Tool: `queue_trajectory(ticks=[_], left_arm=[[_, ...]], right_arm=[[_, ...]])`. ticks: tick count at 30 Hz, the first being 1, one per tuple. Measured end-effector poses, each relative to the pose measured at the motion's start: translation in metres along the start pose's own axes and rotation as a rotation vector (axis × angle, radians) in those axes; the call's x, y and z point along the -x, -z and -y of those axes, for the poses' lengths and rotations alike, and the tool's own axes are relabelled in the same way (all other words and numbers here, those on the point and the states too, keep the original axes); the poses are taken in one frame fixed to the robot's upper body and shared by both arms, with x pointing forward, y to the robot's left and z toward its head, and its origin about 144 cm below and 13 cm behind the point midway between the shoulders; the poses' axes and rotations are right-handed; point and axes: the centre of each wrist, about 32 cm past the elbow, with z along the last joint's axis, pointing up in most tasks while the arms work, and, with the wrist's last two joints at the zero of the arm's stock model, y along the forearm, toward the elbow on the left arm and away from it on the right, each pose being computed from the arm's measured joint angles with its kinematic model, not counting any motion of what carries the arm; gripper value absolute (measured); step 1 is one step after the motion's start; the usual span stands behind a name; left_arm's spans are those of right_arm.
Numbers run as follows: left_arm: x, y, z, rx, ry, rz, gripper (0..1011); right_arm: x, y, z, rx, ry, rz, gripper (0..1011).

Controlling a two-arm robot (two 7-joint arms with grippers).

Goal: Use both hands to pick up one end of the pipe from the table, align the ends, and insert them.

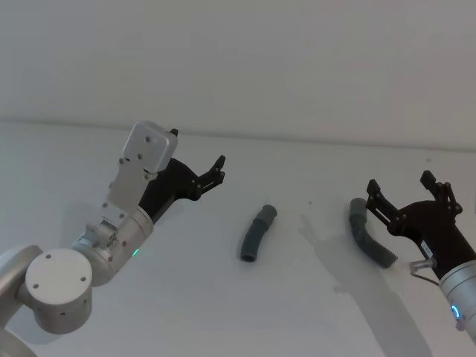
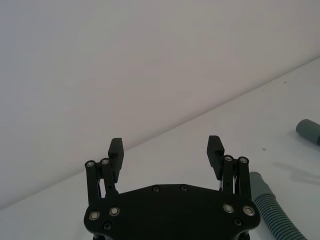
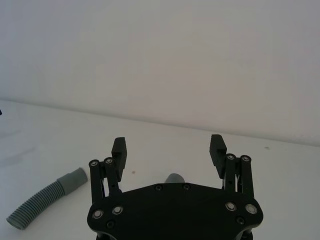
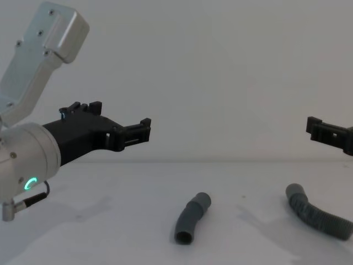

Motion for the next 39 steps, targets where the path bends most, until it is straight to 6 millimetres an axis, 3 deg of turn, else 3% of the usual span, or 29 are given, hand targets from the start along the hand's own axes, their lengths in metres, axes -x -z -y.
queue_trajectory(ticks=[15,27,39], left_arm=[[-0.001,0.007,0.007,-0.019,0.015,-0.085,1001],[0.000,0.015,0.029,-0.109,0.106,-0.181,1001],[0.002,0.011,0.053,-0.189,0.227,-0.216,1001]], right_arm=[[0.003,0.000,-0.009,0.047,0.003,0.031,1003],[0.006,0.004,-0.020,0.118,0.013,0.047,1003],[0.006,0.006,-0.029,0.210,0.003,0.072,1003]])
